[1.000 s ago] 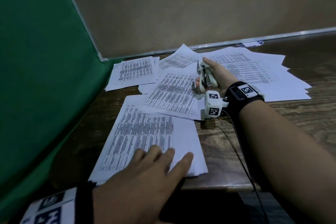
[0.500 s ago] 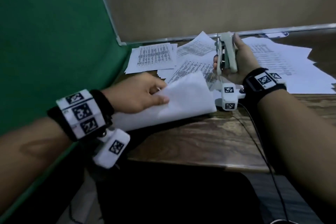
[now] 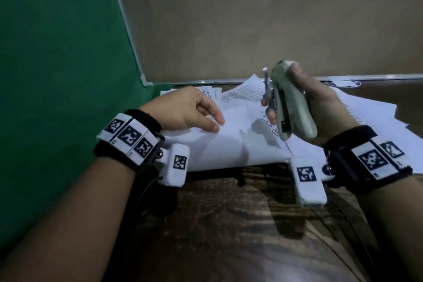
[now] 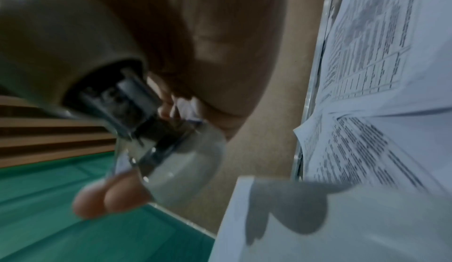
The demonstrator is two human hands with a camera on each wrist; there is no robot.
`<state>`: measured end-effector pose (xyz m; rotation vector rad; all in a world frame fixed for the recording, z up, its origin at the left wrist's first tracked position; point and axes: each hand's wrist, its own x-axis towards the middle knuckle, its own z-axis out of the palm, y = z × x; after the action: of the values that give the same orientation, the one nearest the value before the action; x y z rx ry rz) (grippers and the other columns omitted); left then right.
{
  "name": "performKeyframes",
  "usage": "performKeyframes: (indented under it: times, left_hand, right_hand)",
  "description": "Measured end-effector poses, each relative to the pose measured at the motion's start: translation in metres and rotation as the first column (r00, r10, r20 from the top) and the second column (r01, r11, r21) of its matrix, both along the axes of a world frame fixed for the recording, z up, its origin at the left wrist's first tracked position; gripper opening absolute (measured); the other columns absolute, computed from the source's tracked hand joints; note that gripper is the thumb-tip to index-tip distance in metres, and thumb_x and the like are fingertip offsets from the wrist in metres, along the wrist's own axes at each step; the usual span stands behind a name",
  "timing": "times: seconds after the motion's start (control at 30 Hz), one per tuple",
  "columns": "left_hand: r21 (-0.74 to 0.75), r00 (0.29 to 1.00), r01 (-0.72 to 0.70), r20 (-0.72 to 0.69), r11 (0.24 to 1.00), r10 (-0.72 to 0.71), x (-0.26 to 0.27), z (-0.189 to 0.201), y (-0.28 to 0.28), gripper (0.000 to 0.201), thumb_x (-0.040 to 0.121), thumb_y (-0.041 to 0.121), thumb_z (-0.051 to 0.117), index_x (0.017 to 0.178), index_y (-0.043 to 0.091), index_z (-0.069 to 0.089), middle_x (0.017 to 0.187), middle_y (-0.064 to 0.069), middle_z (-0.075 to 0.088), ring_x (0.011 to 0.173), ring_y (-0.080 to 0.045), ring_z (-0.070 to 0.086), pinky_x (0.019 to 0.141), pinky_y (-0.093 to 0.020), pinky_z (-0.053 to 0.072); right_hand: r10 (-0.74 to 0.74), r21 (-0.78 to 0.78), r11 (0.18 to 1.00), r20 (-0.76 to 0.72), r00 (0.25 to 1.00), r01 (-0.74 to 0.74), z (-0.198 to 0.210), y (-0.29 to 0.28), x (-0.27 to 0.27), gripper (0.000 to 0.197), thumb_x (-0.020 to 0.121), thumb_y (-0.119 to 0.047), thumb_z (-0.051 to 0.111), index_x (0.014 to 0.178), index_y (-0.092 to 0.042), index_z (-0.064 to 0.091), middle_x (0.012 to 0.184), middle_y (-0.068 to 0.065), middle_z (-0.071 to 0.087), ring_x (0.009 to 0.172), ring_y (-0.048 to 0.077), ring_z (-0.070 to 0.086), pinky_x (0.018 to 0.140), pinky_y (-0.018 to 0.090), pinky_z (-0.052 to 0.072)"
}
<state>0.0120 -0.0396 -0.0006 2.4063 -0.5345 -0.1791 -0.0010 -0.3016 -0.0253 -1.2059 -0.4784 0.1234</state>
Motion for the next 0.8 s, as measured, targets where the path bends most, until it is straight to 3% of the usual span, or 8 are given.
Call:
performKeyframes:
  times: [0.1,0.17,0.23,0.3,0.4,0.57,0.7,0.8]
  left_hand:
    - [-0.057,0.999,0.029,-0.013,0.998,-0.030,0.007,-0.011,-0.002,0.020,0.075,0.017,0.091,0.091,0.024,0.081,0.071,-0.006,0.044,0.067,-0.017,0.038,0.067,-0.031,0.025]
    - [-0.121,0.999,0.030,-0.022,0.992,-0.033,0.007,-0.019,0.005,0.029,0.067,0.024,0.091,0.094,0.026,0.082,0.075,-0.009,0.057,0.073,-0.017,0.047,0.073,-0.031,0.031]
    - [-0.214,0.999,0.005,-0.038,0.977,-0.013,0.005,-0.025,0.016,0.039,0.060,0.028,0.089,0.098,0.026,0.082,0.093,-0.018,0.075,0.087,-0.015,0.061,0.083,-0.033,0.042]
    - [-0.343,0.997,-0.016,-0.081,0.939,-0.013,0.002,-0.031,0.027,0.039,0.064,0.013,0.089,0.102,0.019,0.081,0.109,-0.015,0.078,0.104,-0.011,0.069,0.099,-0.035,0.048]
    - [-0.443,0.991,-0.015,-0.127,0.897,-0.046,-0.004,-0.039,0.034,0.044,0.075,-0.016,0.080,0.107,0.014,0.078,0.116,-0.003,0.078,0.121,-0.004,0.066,0.116,-0.031,0.043]
    - [-0.485,0.989,-0.009,-0.132,0.874,-0.063,-0.007,-0.043,0.030,0.044,0.077,-0.019,0.075,0.111,0.010,0.076,0.116,-0.002,0.078,0.121,-0.004,0.067,0.109,-0.021,0.046]
    - [-0.513,0.991,-0.019,-0.124,0.858,-0.052,-0.009,-0.041,0.028,0.043,0.076,-0.018,0.074,0.113,0.005,0.075,0.116,-0.006,0.078,0.119,-0.008,0.069,0.107,-0.026,0.050]
    - [-0.512,0.993,-0.028,-0.116,0.859,-0.037,-0.010,-0.041,0.028,0.044,0.076,-0.017,0.074,0.115,0.003,0.074,0.114,-0.007,0.079,0.116,-0.013,0.071,0.104,-0.028,0.053]
  right_hand:
    - [0.018,-0.220,0.975,-0.086,0.996,-0.036,-0.006,0.020,-0.012,0.036,0.093,-0.039,0.059,0.105,-0.005,0.055,0.074,0.022,0.063,0.058,0.030,0.058,0.051,0.032,0.052]
    - [0.015,-0.317,0.947,-0.137,0.990,-0.058,-0.013,0.032,-0.015,0.038,0.089,-0.037,0.069,0.102,-0.002,0.059,0.071,0.022,0.064,0.055,0.030,0.058,0.048,0.031,0.053]
    - [0.010,-0.412,0.908,-0.148,0.989,-0.071,-0.020,0.040,-0.016,0.037,0.091,-0.034,0.069,0.105,0.000,0.061,0.070,0.020,0.065,0.050,0.030,0.060,0.049,0.031,0.053]
    - [0.013,-0.460,0.884,-0.146,0.989,-0.080,-0.022,0.048,-0.017,0.030,0.098,-0.031,0.063,0.105,-0.002,0.061,0.071,0.020,0.066,0.051,0.031,0.062,0.052,0.032,0.054]
    - [-0.028,-0.533,0.846,-0.094,0.995,-0.026,-0.024,0.057,-0.019,0.035,0.100,-0.033,0.062,0.107,0.001,0.060,0.072,0.022,0.067,0.056,0.035,0.065,0.061,0.042,0.055]
    - [-0.082,-0.630,0.775,-0.028,0.996,0.047,-0.023,0.061,-0.024,0.035,0.097,-0.047,0.066,0.101,-0.012,0.066,0.076,0.026,0.072,0.063,0.049,0.070,0.066,0.064,0.057]
    - [-0.105,-0.650,0.757,-0.016,0.994,0.069,-0.023,0.062,-0.026,0.034,0.092,-0.049,0.067,0.106,-0.019,0.058,0.075,0.025,0.073,0.058,0.044,0.070,0.059,0.055,0.058]
    - [-0.111,-0.589,0.806,-0.059,0.992,0.056,-0.023,0.065,-0.027,0.032,0.095,-0.040,0.067,0.110,-0.016,0.052,0.077,0.025,0.072,0.055,0.041,0.068,0.056,0.048,0.058]
